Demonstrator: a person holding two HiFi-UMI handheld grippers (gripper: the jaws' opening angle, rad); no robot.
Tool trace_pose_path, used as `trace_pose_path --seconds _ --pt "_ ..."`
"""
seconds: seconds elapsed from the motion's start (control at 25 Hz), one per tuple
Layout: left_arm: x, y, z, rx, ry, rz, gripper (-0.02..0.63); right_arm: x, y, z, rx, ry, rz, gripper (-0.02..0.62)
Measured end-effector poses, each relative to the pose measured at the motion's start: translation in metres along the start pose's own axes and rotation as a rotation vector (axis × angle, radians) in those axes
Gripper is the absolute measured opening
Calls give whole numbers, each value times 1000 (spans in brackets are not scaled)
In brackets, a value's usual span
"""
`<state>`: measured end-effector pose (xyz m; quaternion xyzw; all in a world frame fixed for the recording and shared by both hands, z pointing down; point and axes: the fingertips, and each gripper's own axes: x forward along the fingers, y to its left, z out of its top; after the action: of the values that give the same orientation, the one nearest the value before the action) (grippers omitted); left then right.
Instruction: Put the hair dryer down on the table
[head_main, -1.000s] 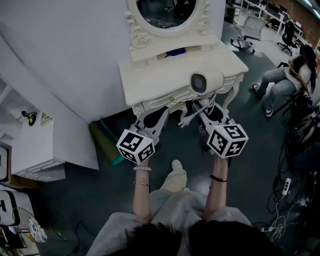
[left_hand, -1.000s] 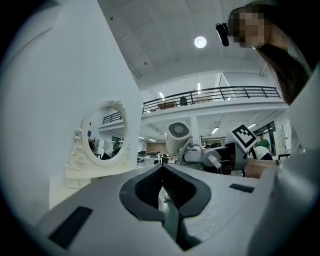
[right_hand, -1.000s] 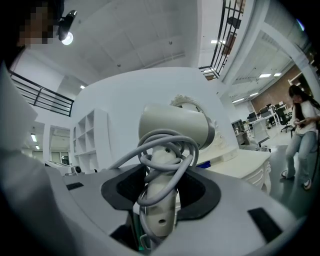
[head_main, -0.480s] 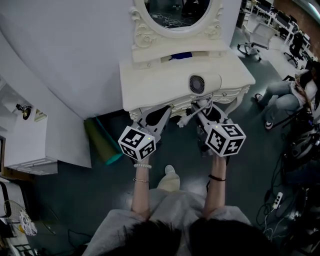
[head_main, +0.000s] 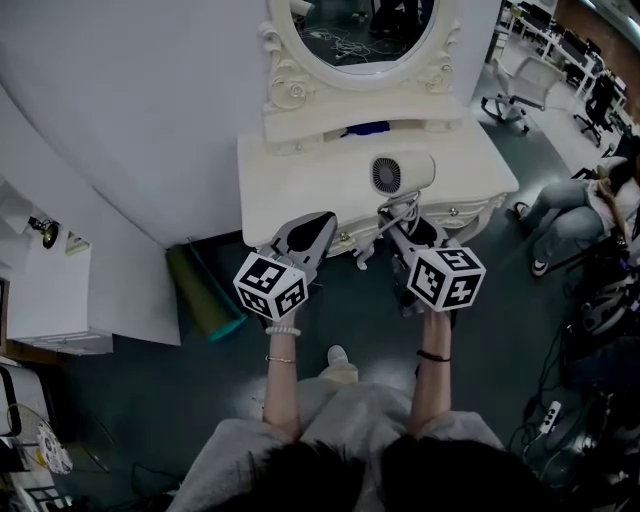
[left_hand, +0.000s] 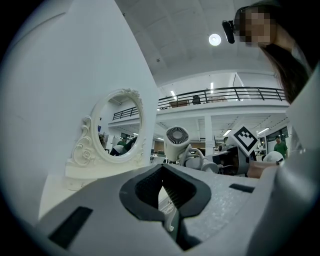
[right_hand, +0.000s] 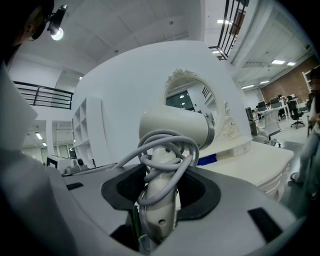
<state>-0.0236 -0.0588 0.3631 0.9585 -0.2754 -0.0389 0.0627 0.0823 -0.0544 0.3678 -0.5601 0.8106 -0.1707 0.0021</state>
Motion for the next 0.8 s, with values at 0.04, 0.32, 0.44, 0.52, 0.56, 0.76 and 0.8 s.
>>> trace_pose_path --seconds 0.04,0.32,0.44,0.52,0.56,0.76,0.8 --pt "3 5 -1 -5 1 2 5 5 -3 0 1 8 -1 186" --pt "6 32 -10 -33 8 51 5 35 -17 -7 19 50 14 186" --pt "4 40 -17 -43 25 71 5 50 -17 -15 27 83 23 186" --pt "1 48 -22 -57 35 87 5 61 -15 -20 35 105 37 186" --pt "-1 53 -25 -64 40 96 5 67 -14 -22 39 115 44 186" --pt "0 78 -39 -95 54 144 5 100 -15 -34 40 166 79 186" --pt "2 84 -41 -100 56 152 5 107 -16 -36 38 176 86 186"
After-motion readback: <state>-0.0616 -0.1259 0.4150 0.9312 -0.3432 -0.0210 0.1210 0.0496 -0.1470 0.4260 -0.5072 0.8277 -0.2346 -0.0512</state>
